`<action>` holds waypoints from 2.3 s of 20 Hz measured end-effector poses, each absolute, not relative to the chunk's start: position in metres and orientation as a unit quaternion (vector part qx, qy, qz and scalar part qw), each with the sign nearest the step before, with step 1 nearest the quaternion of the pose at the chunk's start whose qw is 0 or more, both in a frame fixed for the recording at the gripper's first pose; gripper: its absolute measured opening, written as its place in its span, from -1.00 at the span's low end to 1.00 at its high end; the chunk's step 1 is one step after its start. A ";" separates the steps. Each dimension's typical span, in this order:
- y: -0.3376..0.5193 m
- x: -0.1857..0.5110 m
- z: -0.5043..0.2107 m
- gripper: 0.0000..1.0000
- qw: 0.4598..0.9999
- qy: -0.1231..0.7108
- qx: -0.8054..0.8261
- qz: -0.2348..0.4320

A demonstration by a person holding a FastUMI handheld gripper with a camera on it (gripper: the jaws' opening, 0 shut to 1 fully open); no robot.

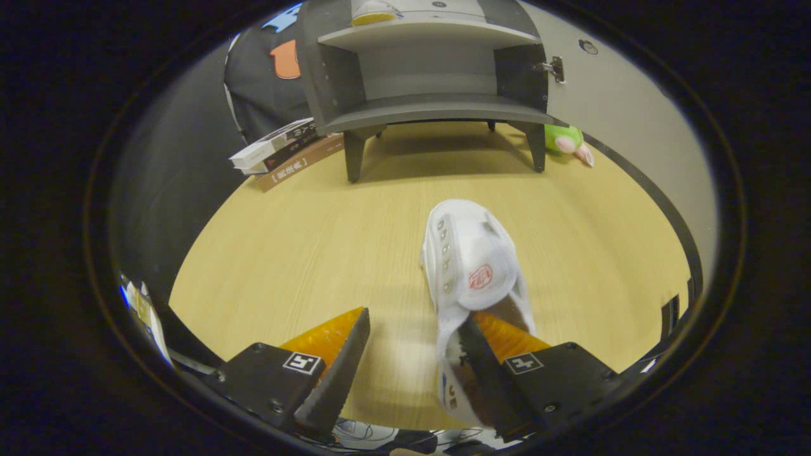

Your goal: Open the shoe cabinet door, grab the shoes and put them into the shoe cabinet, then close the shoe cabinet door.

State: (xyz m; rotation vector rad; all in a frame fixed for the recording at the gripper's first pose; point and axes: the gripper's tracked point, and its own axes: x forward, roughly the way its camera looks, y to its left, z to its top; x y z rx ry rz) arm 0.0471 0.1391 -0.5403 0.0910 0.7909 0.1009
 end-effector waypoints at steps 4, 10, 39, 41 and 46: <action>0.142 0.069 -0.543 0.80 0.922 0.383 0.053 0.034; 0.122 0.078 -0.542 0.19 0.919 0.390 0.052 0.019; 0.096 0.179 -0.175 -0.83 0.991 0.125 -0.007 0.043; 0.092 0.202 -0.157 -0.83 0.992 0.115 -0.016 0.044; 0.081 0.270 -0.122 -0.84 0.993 0.098 -0.046 0.039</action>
